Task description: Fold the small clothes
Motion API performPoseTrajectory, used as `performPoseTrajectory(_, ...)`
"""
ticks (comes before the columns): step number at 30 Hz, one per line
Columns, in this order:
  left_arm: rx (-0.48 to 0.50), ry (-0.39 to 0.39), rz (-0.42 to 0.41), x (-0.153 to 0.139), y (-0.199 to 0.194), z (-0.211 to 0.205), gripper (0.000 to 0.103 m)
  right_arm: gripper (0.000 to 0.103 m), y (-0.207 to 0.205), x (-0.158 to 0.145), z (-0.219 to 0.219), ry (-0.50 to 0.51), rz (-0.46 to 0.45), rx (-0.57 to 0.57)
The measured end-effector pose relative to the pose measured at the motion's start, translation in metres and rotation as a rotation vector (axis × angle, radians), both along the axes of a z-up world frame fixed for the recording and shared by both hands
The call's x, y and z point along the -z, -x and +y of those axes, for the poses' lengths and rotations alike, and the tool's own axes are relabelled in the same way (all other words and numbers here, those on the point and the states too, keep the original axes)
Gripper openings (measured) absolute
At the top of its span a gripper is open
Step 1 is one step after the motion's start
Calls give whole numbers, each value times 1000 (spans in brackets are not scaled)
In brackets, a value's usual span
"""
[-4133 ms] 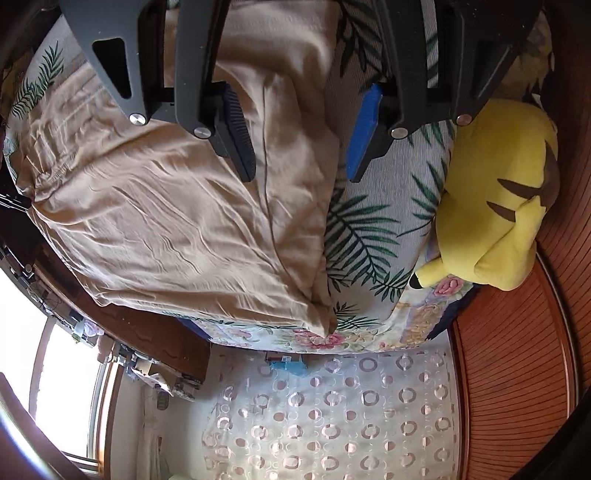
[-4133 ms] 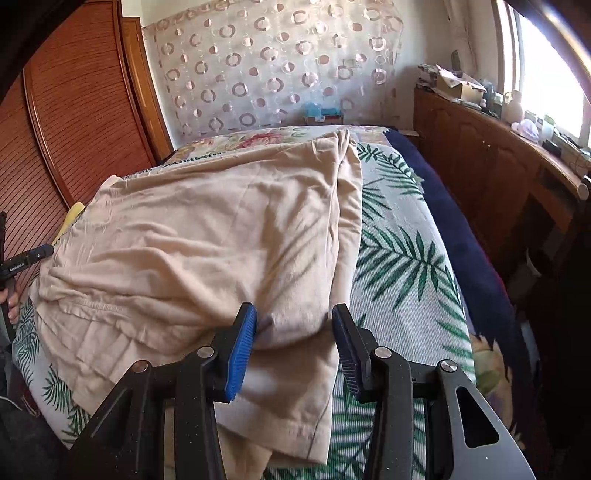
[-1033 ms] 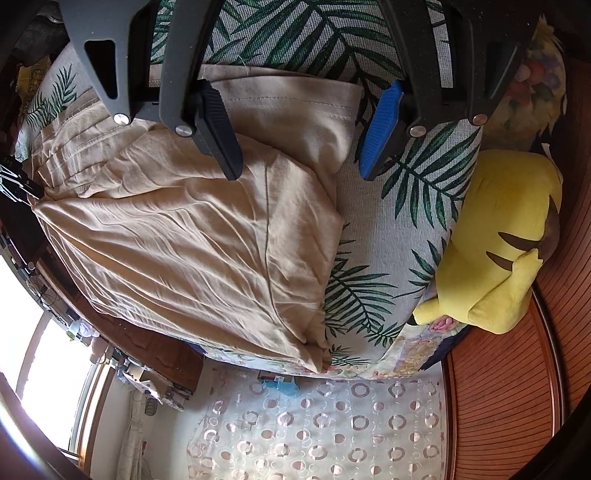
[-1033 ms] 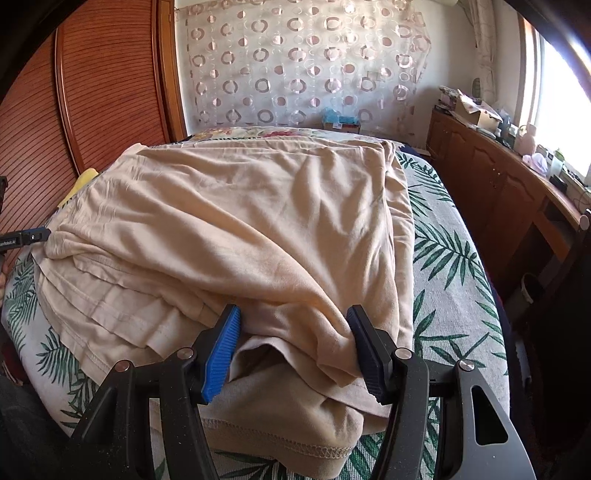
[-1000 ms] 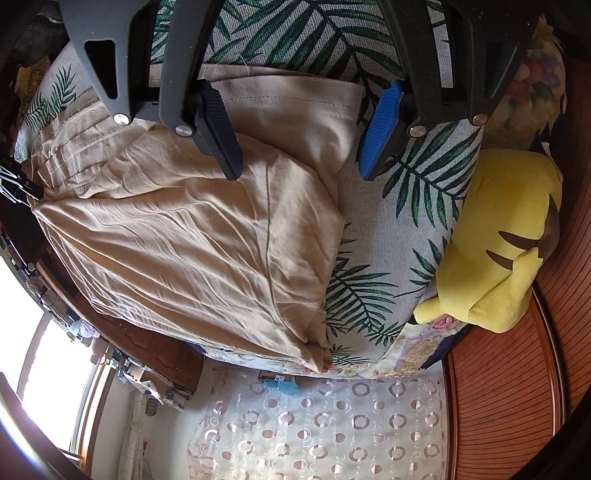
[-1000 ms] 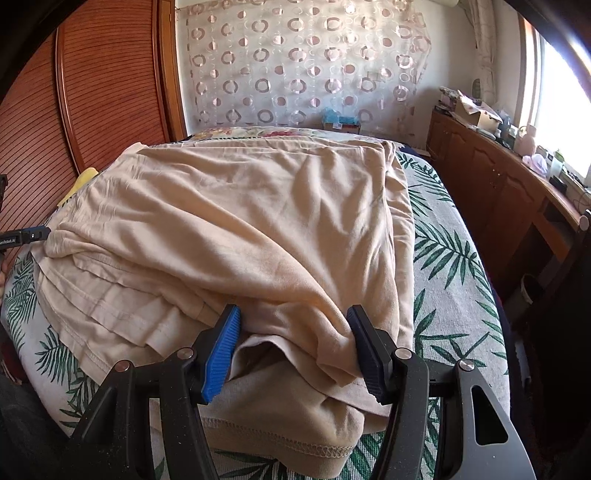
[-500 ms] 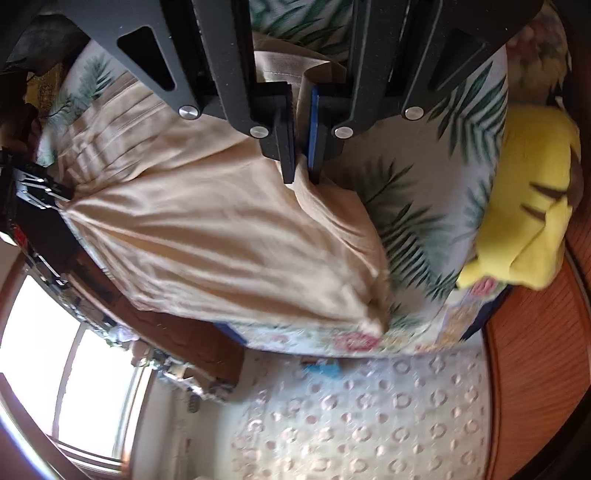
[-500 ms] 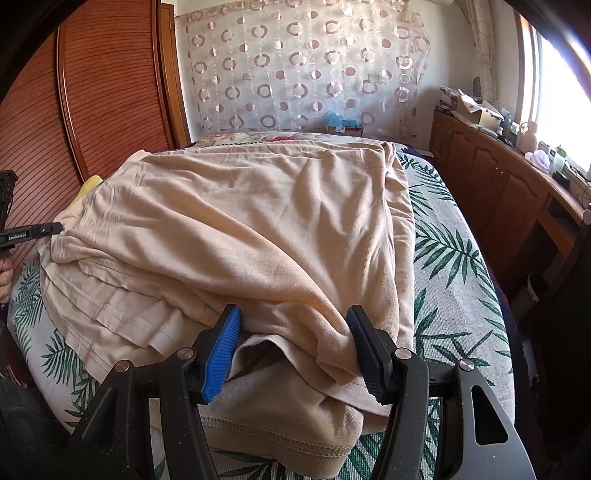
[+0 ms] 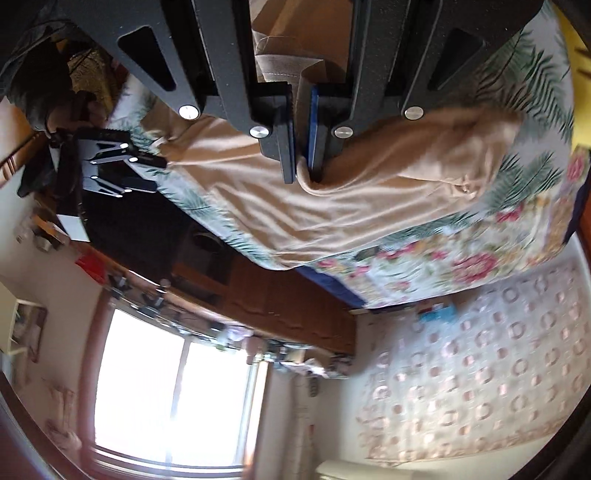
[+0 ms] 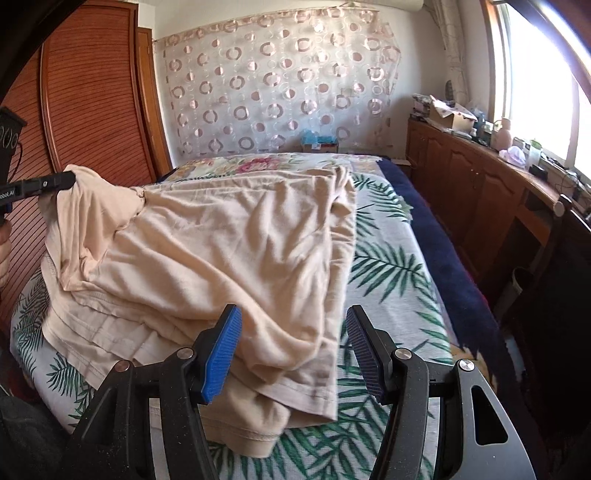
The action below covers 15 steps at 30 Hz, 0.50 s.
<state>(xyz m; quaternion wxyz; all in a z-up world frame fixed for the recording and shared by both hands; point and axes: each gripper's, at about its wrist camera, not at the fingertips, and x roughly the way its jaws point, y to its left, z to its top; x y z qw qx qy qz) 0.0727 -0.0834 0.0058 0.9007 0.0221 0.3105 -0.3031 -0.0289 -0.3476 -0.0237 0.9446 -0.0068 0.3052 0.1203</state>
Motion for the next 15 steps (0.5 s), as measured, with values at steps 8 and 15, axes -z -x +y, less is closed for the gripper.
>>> performPoseTrajectory(8,154,4,-2,-20,1,-67,7,61,10,-5,-18,-4,-18,33)
performPoseTrajectory(15,211,14,21,-21,8,-100,9,61,12,-2,-13,-6,-17,35)
